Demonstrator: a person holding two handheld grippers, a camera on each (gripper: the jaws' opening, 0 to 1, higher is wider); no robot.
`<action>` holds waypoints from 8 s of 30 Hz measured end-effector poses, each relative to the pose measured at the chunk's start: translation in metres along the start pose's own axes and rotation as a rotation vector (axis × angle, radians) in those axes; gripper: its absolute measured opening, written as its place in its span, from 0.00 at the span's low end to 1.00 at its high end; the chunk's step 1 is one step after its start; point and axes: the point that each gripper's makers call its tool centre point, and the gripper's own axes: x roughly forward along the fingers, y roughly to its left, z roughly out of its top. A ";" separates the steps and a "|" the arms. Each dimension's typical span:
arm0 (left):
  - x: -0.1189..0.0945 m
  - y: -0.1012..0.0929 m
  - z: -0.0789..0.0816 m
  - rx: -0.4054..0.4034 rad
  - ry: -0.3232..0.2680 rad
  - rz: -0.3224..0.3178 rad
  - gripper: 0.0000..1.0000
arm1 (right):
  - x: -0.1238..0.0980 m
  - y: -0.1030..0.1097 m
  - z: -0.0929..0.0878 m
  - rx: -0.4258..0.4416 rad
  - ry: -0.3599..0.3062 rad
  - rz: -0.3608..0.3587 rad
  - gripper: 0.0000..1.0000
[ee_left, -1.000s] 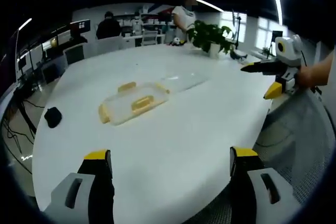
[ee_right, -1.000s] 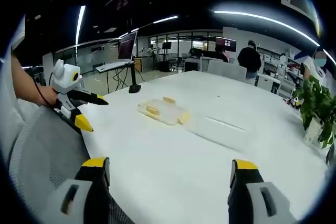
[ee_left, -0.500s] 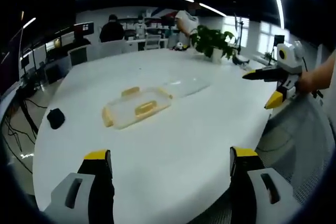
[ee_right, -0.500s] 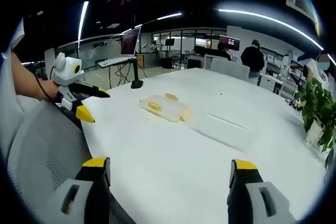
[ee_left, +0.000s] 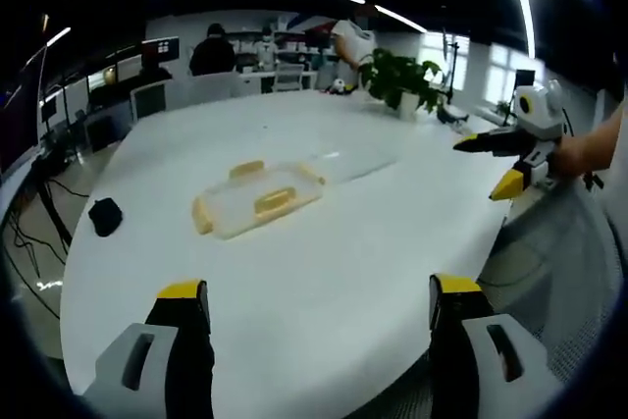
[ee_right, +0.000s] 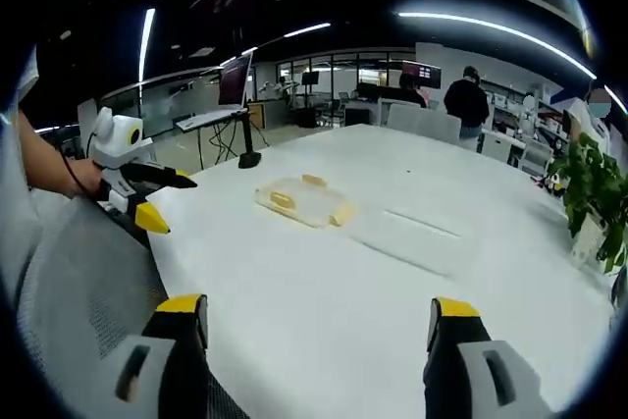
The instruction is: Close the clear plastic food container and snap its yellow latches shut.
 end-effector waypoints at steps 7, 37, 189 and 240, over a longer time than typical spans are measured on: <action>0.004 0.002 0.003 0.028 0.015 -0.020 0.89 | -0.004 -0.009 0.000 -0.047 0.012 -0.033 0.90; 0.017 0.050 0.031 0.081 0.026 -0.017 0.87 | 0.023 -0.014 0.009 -0.105 0.061 0.030 0.73; 0.110 0.140 0.027 0.485 0.289 -0.272 0.80 | 0.181 -0.050 0.072 -0.671 0.310 0.488 0.70; 0.133 0.140 0.012 0.591 0.412 -0.472 0.78 | 0.228 -0.032 0.042 -0.728 0.500 0.652 0.63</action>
